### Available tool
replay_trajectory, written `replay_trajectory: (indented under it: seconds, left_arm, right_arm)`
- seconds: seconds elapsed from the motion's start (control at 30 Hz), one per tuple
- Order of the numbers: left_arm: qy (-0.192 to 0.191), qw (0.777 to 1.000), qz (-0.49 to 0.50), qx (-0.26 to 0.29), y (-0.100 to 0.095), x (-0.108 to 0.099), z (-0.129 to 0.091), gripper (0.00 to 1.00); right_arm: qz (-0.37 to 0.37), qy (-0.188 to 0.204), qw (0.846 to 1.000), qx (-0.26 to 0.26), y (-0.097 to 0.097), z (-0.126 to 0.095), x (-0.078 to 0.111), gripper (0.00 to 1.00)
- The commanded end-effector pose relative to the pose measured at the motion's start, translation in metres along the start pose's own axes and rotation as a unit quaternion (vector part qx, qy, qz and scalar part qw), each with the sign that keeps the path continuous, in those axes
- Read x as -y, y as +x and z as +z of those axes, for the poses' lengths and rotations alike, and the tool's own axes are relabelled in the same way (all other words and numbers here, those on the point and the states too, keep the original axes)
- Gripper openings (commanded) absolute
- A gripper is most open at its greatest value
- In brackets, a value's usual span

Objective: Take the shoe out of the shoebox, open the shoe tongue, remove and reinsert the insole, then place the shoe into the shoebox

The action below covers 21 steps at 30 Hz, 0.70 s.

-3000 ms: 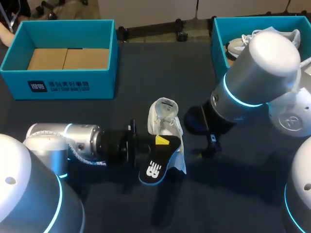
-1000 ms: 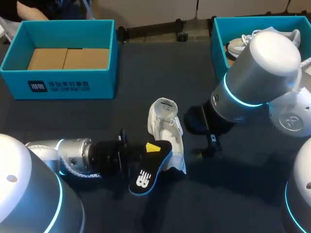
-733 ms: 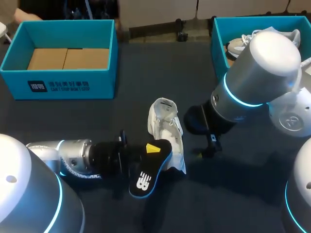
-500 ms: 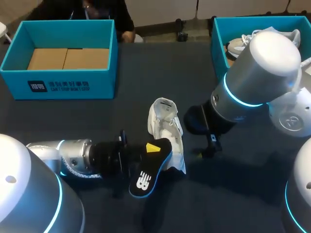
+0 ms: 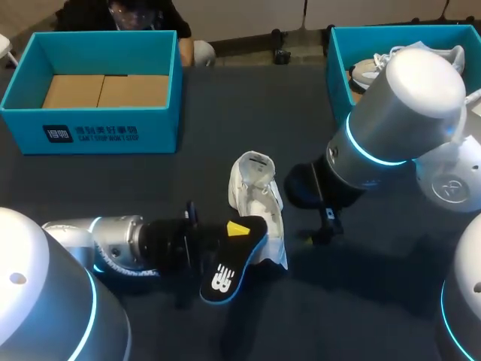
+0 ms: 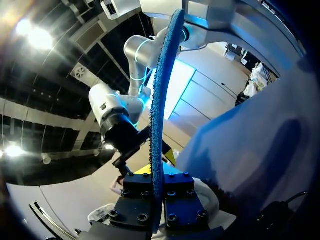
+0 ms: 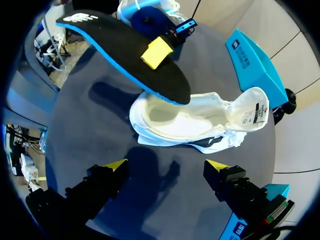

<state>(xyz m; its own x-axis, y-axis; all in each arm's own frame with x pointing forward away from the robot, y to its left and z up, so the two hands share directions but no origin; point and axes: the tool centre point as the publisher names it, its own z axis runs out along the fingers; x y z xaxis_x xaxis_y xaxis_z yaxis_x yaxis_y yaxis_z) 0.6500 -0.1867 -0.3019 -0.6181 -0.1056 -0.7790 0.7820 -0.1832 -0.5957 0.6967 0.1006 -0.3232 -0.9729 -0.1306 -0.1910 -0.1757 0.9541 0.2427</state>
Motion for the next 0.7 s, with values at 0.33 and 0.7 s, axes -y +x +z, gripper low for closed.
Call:
replay_trajectory:
  seconds: [0.33, 0.7]
  left_arm:
    - [0.007, 1.0, 0.007, -0.007, -0.002, 0.006, 0.01, 0.0]
    - [-0.002, 1.0, 0.008, -0.005, -0.004, 0.003, 0.016, 0.0]
  right_arm:
    - [-0.001, -0.001, 1.0, 0.001, 0.001, 0.0, 0.001, 1.0]
    - [-0.001, -0.001, 1.0, 0.001, 0.001, 0.0, 0.001, 1.0]
